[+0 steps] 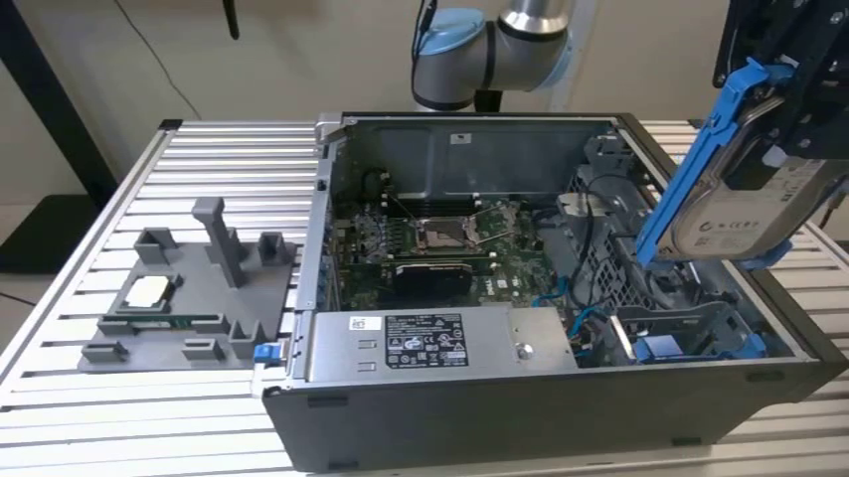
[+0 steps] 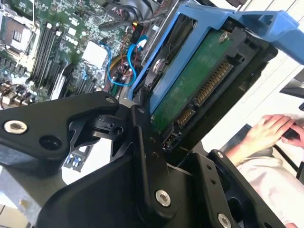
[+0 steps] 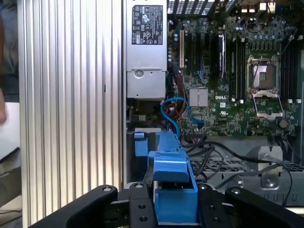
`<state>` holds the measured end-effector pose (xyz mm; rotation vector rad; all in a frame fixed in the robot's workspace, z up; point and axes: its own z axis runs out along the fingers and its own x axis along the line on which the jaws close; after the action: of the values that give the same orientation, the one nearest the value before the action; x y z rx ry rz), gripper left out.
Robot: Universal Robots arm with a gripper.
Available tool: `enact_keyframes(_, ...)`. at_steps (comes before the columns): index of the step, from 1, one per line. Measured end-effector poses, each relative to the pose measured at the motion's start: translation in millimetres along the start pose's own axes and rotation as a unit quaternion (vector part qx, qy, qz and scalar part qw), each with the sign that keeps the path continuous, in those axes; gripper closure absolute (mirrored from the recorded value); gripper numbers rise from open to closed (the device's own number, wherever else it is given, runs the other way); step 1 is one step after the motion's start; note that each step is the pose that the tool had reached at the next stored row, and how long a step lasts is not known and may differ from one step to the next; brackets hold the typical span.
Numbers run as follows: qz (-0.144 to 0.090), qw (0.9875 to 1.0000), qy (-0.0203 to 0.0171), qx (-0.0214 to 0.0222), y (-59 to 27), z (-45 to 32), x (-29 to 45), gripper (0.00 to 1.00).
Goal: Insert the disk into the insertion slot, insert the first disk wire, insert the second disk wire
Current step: 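Insert the second disk wire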
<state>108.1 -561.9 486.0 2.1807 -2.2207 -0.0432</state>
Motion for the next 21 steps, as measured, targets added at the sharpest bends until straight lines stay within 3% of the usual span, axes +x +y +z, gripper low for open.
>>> enact_keyframes(21, 0.0, 1.0, 0.0, -0.0016, -3.8, 35.3, 2.3, 0.67)
